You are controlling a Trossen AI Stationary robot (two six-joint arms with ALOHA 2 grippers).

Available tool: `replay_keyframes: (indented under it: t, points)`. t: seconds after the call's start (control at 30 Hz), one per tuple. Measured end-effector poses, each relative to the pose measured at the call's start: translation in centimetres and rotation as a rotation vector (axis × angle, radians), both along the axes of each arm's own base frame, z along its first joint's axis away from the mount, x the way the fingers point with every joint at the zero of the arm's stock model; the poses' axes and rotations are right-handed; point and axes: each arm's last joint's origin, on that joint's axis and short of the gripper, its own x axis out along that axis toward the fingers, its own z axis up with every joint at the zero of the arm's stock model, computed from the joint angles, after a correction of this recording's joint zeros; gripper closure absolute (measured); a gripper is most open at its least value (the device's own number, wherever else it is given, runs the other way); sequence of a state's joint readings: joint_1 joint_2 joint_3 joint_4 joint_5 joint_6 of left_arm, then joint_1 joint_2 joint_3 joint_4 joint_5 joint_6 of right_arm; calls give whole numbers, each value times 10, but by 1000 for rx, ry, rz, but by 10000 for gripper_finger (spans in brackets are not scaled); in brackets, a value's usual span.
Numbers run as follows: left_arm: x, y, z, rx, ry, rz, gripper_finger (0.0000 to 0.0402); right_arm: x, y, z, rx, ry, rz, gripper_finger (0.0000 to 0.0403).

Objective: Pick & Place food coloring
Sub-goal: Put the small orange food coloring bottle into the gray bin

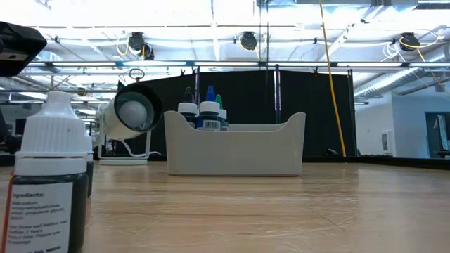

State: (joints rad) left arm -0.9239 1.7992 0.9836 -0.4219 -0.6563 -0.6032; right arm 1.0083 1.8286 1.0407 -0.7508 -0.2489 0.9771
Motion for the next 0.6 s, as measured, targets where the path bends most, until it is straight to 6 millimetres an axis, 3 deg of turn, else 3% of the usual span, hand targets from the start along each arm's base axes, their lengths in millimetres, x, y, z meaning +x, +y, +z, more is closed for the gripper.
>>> replay_keyframes:
  t: [0.17,0.6]
  points:
    - [-3,-3,0,-5,-1,-7,334,-3,-1,-3,18,48,-33,322]
    - [-4,-3,0,-9,-3,-8,334,10,5,14,164,135,-188,254]
